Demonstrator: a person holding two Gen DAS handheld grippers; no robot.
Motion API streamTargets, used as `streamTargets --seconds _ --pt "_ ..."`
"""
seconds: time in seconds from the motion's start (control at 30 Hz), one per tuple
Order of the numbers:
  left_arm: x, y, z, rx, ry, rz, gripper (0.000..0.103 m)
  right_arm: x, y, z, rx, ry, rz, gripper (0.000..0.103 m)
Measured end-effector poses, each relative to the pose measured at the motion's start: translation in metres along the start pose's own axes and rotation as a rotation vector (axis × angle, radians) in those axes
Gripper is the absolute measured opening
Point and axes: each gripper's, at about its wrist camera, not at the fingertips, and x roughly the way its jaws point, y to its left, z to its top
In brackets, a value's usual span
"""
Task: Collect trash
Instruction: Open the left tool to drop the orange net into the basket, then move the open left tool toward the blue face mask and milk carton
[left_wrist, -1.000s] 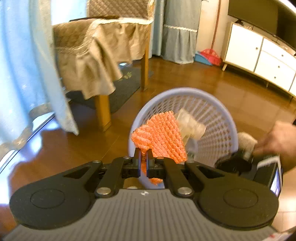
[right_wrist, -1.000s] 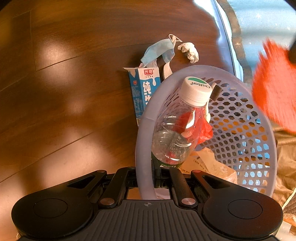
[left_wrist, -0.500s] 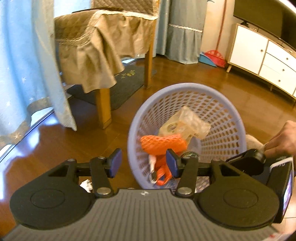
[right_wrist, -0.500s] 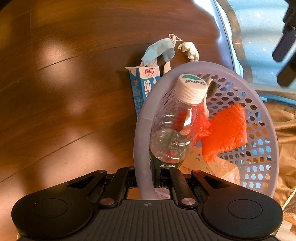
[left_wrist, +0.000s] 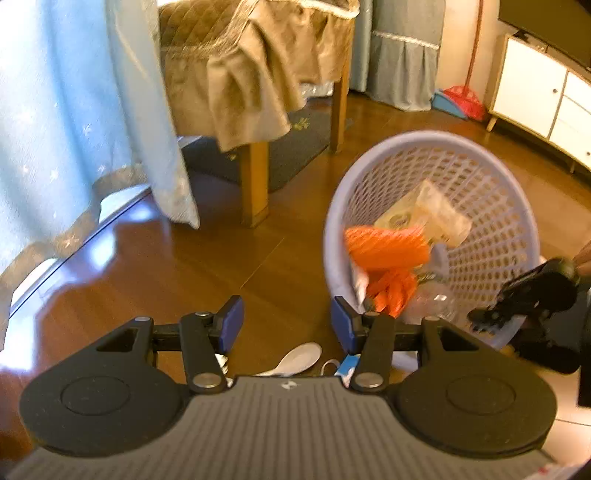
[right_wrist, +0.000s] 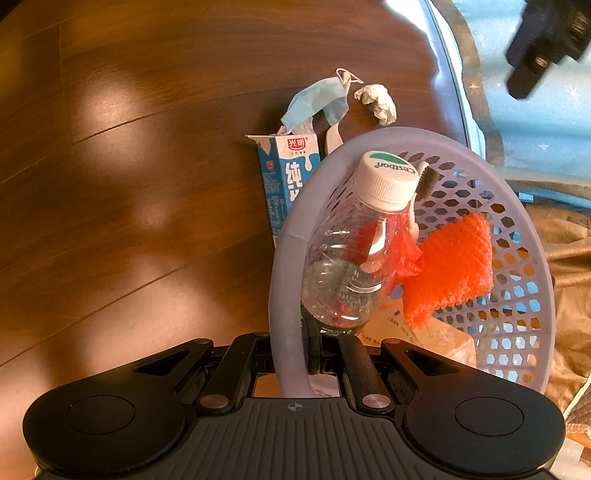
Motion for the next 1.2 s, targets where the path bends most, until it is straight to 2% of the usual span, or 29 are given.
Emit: streamTargets --seconds 0.47,1.2 --pt "0.025 0.007 -0.045 0.015 0.121 0.033 0.047 0.000 0.000 0.000 0.012 -0.002 -0.004 0.003" --pt "0.038 0.005 -0.078 0.037 0.188 0.048 0.048 0.006 -0.005 -0.003 0.054 0.005 -0.023 0.003"
